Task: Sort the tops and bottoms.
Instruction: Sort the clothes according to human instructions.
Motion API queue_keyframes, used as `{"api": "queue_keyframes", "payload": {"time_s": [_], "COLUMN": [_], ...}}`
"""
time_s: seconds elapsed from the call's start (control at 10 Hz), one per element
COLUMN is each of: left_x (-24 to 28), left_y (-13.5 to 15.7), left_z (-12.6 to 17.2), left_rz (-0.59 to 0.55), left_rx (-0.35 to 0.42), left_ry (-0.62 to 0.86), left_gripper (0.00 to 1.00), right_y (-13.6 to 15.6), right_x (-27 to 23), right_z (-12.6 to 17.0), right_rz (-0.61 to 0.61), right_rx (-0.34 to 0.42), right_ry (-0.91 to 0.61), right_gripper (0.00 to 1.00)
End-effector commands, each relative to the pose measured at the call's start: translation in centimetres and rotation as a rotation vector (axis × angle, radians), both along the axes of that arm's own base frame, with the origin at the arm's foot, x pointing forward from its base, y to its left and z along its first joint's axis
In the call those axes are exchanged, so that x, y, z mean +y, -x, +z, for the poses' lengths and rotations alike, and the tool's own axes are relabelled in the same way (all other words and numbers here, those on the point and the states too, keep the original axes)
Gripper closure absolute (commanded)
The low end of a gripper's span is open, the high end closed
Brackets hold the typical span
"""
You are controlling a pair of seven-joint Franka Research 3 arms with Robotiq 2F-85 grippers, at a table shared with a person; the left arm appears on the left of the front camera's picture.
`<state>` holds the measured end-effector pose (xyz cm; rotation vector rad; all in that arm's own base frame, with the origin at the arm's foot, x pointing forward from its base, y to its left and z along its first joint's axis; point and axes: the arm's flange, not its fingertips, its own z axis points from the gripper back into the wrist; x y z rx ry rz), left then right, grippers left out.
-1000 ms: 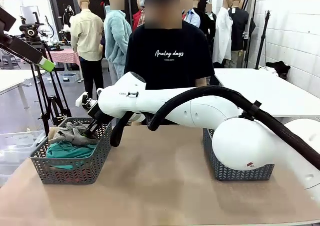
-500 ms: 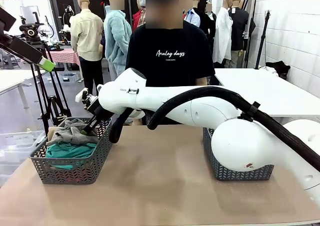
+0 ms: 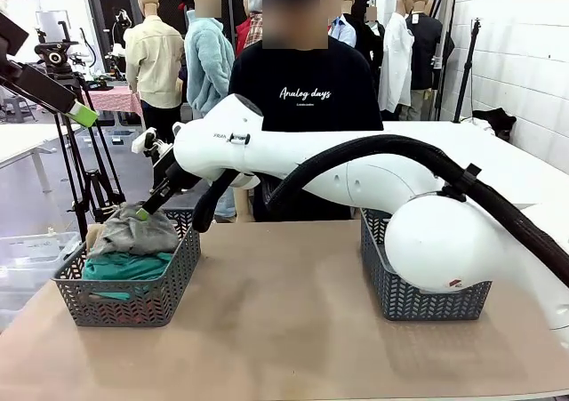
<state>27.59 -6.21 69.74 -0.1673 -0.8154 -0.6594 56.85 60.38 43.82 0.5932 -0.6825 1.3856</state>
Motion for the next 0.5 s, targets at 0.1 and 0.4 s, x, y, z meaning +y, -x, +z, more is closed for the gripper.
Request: {"api": "queue_keyframes", "payload": {"time_s": [0.1, 0.4], "left_x": [0.2, 0.2], "left_y": [0.0, 0.0], "left_z": [0.0, 0.0], "left_rz": [-0.009, -0.009], "left_rx": [0.002, 0.002], "left_ry": [0.011, 0.011], "left_gripper": [0.00, 0.00], "right_y": [2.2, 3.4], "right_x": [-2.7, -3.0], "right_z": [0.5, 1.1], "right_rz": [-0.055, -0.049], "right_rx": [-0.004, -0.015], "right_ry": [0.012, 0.013], "right_gripper": [0.00, 0.00]}}
